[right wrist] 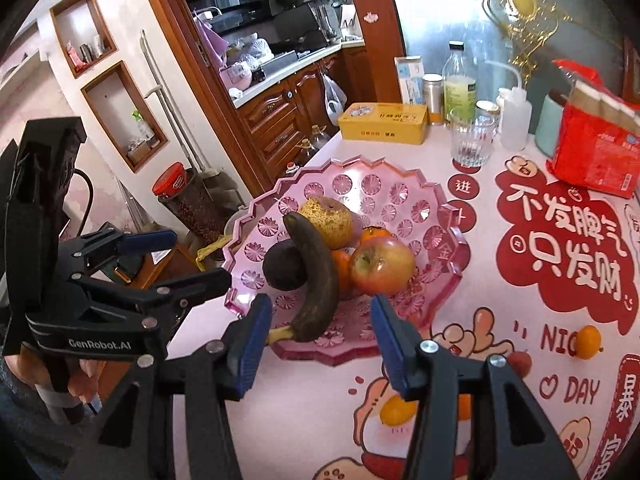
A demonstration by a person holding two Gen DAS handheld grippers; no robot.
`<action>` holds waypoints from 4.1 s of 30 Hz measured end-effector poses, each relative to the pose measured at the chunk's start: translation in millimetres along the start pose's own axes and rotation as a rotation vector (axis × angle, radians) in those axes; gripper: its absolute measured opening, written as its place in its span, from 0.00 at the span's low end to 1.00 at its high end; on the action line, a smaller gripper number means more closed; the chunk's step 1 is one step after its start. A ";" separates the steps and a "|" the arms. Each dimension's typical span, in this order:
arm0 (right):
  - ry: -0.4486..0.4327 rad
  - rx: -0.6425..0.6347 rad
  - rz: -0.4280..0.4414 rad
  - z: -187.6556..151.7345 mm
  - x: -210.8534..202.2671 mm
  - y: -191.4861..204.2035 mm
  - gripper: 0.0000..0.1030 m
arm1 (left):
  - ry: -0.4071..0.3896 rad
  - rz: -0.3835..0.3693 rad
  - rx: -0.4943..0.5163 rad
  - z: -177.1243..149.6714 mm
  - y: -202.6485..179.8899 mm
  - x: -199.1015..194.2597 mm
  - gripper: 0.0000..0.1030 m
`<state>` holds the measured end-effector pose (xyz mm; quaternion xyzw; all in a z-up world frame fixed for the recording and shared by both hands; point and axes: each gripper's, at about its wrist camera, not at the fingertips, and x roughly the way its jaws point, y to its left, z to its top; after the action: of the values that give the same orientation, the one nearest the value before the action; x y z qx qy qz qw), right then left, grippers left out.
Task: Organize fruits
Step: 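Lower the avocado and banana into the bowl and open both tools, then move both tools away from the bowl toward the oranges on the cloth, then grasp a large orange with the left tool while the right tool grasps another orange, then lift both oranges and carry them over the pink bowl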
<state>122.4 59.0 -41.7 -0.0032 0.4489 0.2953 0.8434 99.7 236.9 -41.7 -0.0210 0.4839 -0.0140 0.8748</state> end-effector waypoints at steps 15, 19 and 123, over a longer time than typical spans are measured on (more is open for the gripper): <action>-0.066 0.085 -0.107 -51.2 -82.1 -46.9 0.51 | -0.018 -0.048 0.104 -22.2 -80.9 -36.4 0.91; -0.075 0.074 -0.179 -59.6 -107.0 -69.6 0.51 | -0.034 -0.069 0.146 -17.5 -114.7 -43.4 0.91; -0.178 0.019 -0.127 -49.6 -127.5 -31.9 0.35 | -0.132 -0.044 -0.016 -11.5 -84.8 -78.6 0.40</action>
<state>47.1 -44.0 17.2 0.0027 0.3741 0.2360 0.8968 47.8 155.4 22.9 -0.0396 0.4246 -0.0281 0.9041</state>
